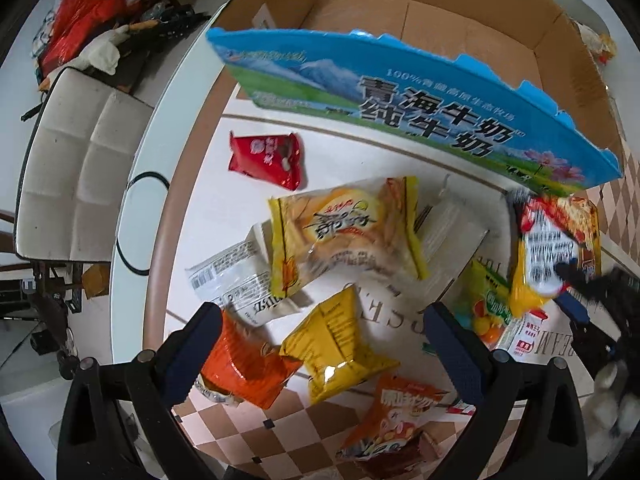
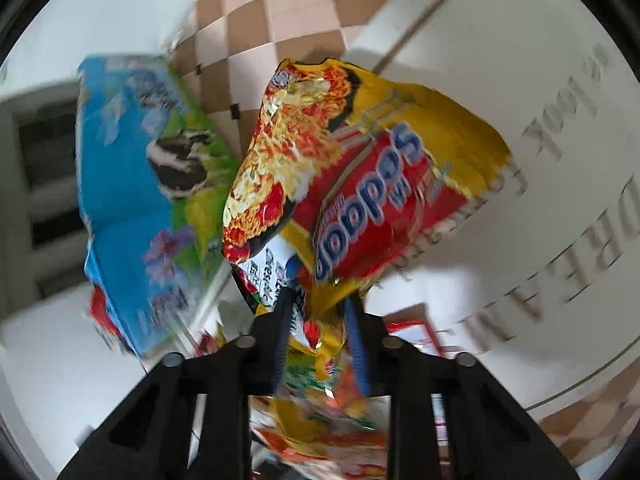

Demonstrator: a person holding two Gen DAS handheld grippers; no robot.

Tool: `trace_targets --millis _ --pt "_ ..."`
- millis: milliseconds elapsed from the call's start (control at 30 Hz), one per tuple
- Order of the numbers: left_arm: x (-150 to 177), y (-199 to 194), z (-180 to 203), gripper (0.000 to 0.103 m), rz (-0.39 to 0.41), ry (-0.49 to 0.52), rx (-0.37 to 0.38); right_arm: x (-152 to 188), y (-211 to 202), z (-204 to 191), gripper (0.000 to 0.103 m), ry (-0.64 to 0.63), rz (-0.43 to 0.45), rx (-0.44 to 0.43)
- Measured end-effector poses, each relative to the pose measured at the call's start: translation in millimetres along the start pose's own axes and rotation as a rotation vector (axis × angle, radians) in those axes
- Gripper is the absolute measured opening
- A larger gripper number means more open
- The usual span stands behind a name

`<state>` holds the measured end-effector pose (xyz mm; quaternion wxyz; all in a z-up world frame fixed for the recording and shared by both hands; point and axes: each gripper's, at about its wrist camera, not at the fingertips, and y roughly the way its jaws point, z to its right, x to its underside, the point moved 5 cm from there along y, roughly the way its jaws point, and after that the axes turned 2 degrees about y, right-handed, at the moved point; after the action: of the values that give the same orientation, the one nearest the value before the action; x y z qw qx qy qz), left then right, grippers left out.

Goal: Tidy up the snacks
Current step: 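Grasp the Sedaap noodle pack with the right gripper while the left gripper grasps the clear bread bag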

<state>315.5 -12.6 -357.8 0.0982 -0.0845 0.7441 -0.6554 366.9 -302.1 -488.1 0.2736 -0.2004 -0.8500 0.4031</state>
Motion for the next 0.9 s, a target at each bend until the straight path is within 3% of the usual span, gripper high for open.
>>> trace_targets --millis 200,300,333,400,433,467,533,600,767,900 --pt "-2.7 -0.9 13.8 0.103 0.003 0.025 0.007 -10.6 -31.8 11.3 0.021 -0.207 -0.033 0.256" --pt "-2.4 1.7 20.6 0.103 0.000 0.035 0.012 -23.2 -46.5 9.5 0.023 -0.304 -0.003 0.406" --pt "-2.5 2.5 22.6 0.103 -0.002 0.036 0.017 -27.0 -51.9 5.6 0.028 -0.326 0.022 0.458" --pt "-2.9 4.8 25.4 0.103 -0.012 0.039 0.026 -24.2 -57.0 -1.1 0.054 -0.332 0.062 0.456" --pt "-3.4 5.8 26.3 0.103 -0.018 0.039 0.029 -25.7 -58.7 -7.7 0.085 -0.316 0.084 0.414" --pt "-4.2 7.1 27.5 0.103 -0.024 0.038 0.037 -29.1 -58.0 -12.7 0.099 -0.299 0.089 0.390" --pt "-7.6 9.0 31.4 0.103 -0.030 0.044 0.048 -29.2 -52.8 -16.7 0.099 -0.255 0.090 0.345" --pt "-13.8 10.2 39.8 0.103 -0.025 0.087 0.050 -28.6 -36.2 -24.4 0.099 -0.243 0.086 0.358" --pt "-31.8 23.6 75.0 0.100 -0.011 0.261 0.032 -28.9 -9.6 -35.3 0.100 -0.294 0.080 0.500" --pt "-39.9 46.6 100.0 0.096 -0.021 0.391 -0.027 -31.1 11.0 -42.3 0.100 -0.334 0.053 0.584"
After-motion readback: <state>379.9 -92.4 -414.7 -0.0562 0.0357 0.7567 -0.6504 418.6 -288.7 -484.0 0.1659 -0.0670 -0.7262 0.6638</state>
